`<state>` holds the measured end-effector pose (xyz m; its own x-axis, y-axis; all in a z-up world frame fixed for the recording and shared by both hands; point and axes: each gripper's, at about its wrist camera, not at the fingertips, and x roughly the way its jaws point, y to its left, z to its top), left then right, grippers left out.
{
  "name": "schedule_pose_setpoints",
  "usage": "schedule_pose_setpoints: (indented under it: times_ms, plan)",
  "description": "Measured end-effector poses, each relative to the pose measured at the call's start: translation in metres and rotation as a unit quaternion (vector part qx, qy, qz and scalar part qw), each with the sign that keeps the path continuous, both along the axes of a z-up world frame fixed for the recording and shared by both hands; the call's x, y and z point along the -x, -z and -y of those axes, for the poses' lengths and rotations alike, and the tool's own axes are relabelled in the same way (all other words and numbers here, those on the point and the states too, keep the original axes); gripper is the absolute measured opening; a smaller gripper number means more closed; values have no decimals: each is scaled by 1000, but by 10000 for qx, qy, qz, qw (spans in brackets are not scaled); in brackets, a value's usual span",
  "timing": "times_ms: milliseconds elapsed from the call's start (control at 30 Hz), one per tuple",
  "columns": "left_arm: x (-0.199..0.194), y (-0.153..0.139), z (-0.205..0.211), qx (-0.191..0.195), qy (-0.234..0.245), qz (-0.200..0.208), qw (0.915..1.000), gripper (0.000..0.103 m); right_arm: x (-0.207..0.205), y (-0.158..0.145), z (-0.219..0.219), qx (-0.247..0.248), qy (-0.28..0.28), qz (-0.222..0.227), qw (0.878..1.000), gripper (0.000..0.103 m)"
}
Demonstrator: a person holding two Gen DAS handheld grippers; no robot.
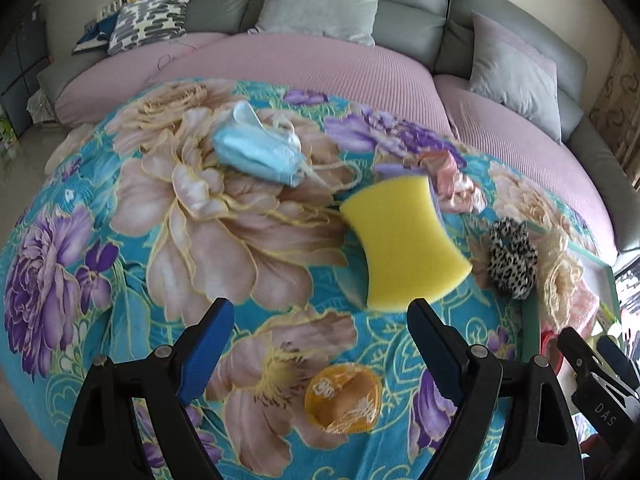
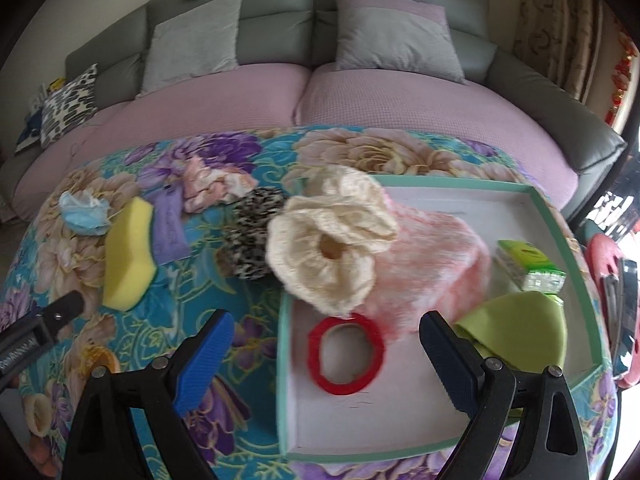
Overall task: Organize soft objects
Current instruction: 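Move both tools back over the remaining pile, then grasp the orange round pouch with the left tool while the right tool grasps the yellow sponge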
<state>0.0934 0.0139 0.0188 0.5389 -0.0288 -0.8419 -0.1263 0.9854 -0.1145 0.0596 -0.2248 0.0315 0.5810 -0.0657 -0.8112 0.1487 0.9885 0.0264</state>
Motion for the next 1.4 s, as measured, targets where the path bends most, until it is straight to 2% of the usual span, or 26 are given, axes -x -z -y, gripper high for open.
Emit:
schedule_pose_setpoints:
  times_ms: [600, 767, 900, 967, 1133, 1400]
  plan:
    - [25, 47, 17, -27, 504, -785, 9956, 87, 3, 9, -34, 44, -410, -103, 9991, 96]
    - [30, 52, 25, -64, 625, -828, 9946, 72, 0, 12, -36, 47, -478, -95, 9988, 96]
    - [32, 53, 35, -174, 744, -843, 9935, 70, -2, 13, -38, 61, -491, -103, 9987, 96]
    - [33, 51, 40, -179, 781, -830, 9933, 55, -3, 14, -39, 63, -493, -110, 9987, 96]
    - [33, 50, 43, -127, 762, -811, 9937, 51, -5, 15, -40, 65, -497, -110, 9987, 96]
    - [24, 45, 19, 115, 717, -753, 9945, 51, -13, 12, -49, 9, -643, 31, 9979, 96]
